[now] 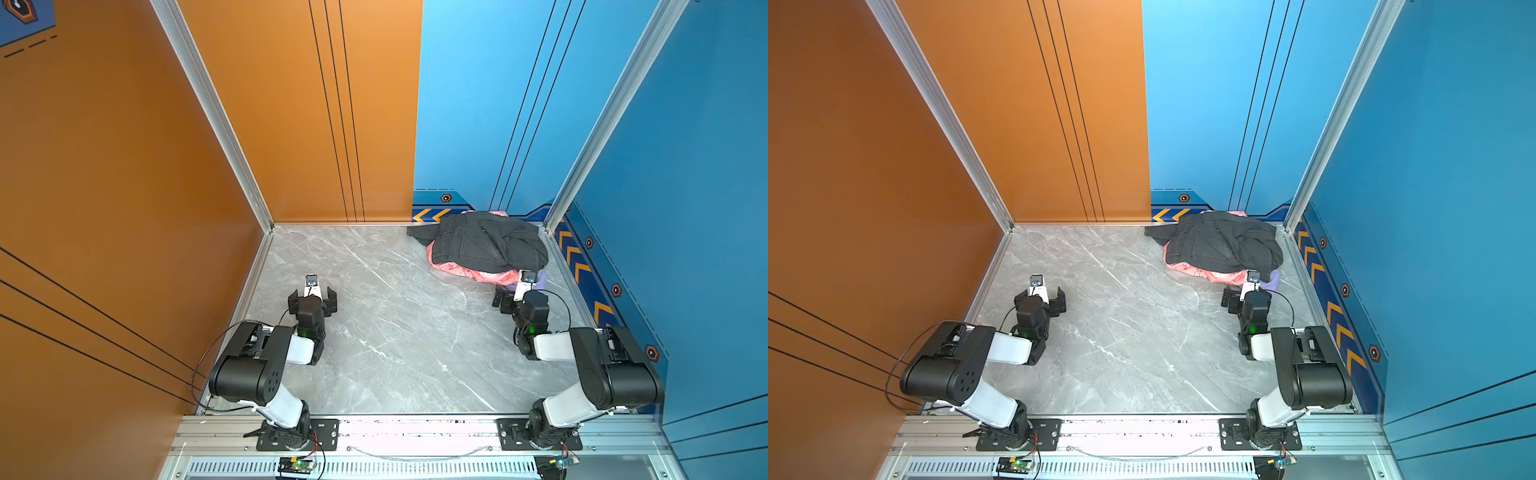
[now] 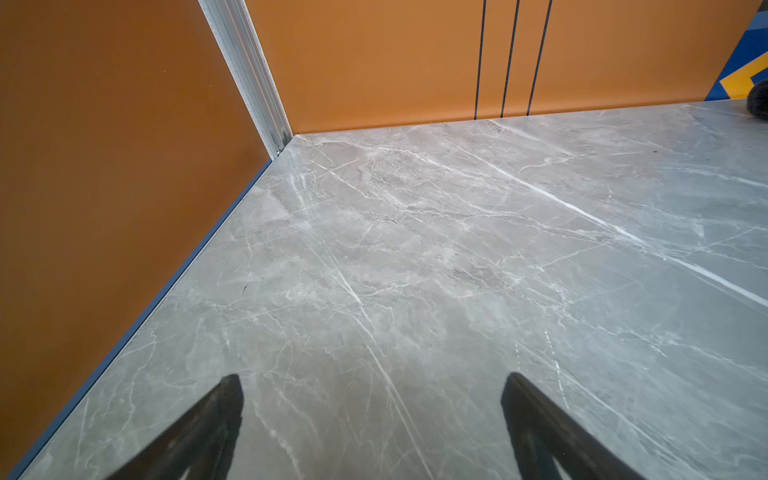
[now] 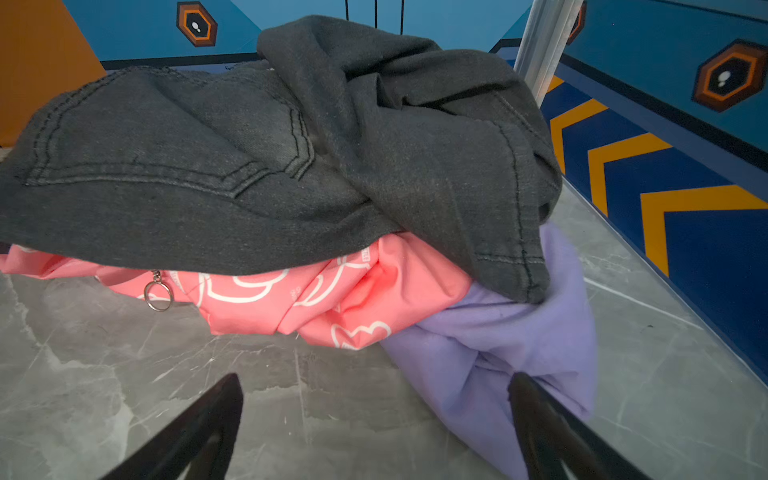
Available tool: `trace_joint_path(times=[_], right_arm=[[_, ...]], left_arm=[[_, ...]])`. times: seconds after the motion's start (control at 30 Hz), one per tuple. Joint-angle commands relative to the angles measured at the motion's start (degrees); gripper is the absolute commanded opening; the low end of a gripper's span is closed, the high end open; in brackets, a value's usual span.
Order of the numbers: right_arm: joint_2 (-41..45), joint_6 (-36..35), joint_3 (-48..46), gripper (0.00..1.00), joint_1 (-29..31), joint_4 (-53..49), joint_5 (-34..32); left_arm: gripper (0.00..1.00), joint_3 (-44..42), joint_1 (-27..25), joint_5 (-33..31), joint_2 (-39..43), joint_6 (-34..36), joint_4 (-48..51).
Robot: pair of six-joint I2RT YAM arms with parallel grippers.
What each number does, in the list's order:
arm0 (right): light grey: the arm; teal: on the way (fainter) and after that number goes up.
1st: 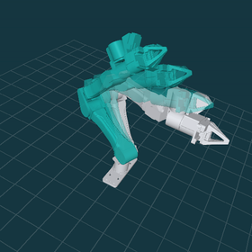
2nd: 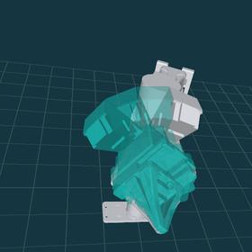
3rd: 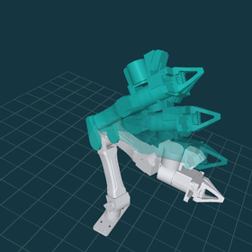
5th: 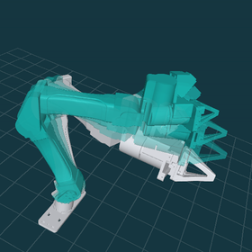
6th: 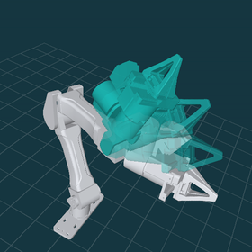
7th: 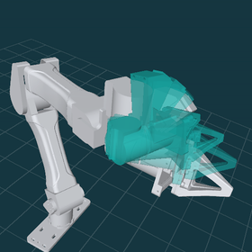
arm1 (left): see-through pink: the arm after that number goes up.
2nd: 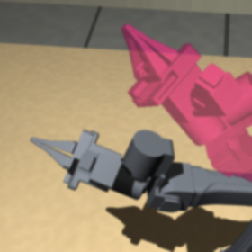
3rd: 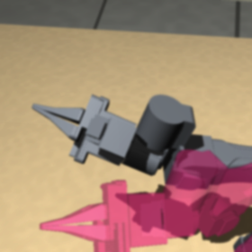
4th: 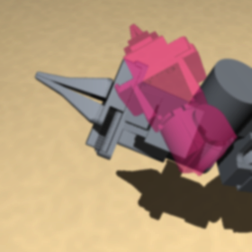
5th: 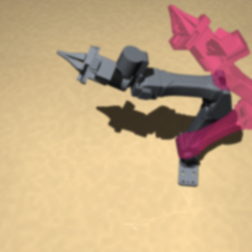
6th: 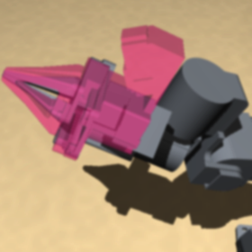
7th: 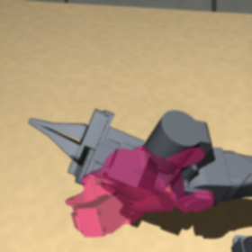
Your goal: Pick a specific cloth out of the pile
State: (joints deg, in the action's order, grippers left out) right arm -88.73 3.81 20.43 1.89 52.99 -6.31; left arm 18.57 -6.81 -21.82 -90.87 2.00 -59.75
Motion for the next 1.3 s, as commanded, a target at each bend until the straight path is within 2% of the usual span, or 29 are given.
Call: trace_joint_path(times=[0.0,0.7,0.9,0.97,1.07,1.2,1.27], right_arm=[[0.1,-0.6,1.0,1.00,0.0,-1.0,-0.8],[0.1,0.3,1.1,1.00,-1.2,-1.0,1.0],[0.2,0.4,1.0,1.00,-1.1,-0.9,0.1],[2.4,0.8,1.4,1.00,-0.8,-3.6,-2.4],[9.4,2.3,3.1,1.00,-0.9,-13.0,-5.1],[19.8,4.8,4.8,1.00,-1.4,-24.0,-3.6],[24.0,7.1,6.2,1.00,-1.4,-30.2,-3.7]], left_arm=[[0.98,0.8,0.3,0.1,0.4,0.0,0.5],[0.98,1.1,0.8,-0.8,0.3,-0.8,0.8],[0.98,2.0,2.6,1.2,0.9,-2.5,3.4],[0.98,1.8,2.6,1.2,1.0,-2.5,3.3],[0.98,1.5,1.4,-0.3,3.5,-1.6,4.5],[0.98,0.8,-1.4,-4.1,11.9,0.8,9.2],[0.98,1.9,-2.2,-3.4,17.3,0.8,16.4]])
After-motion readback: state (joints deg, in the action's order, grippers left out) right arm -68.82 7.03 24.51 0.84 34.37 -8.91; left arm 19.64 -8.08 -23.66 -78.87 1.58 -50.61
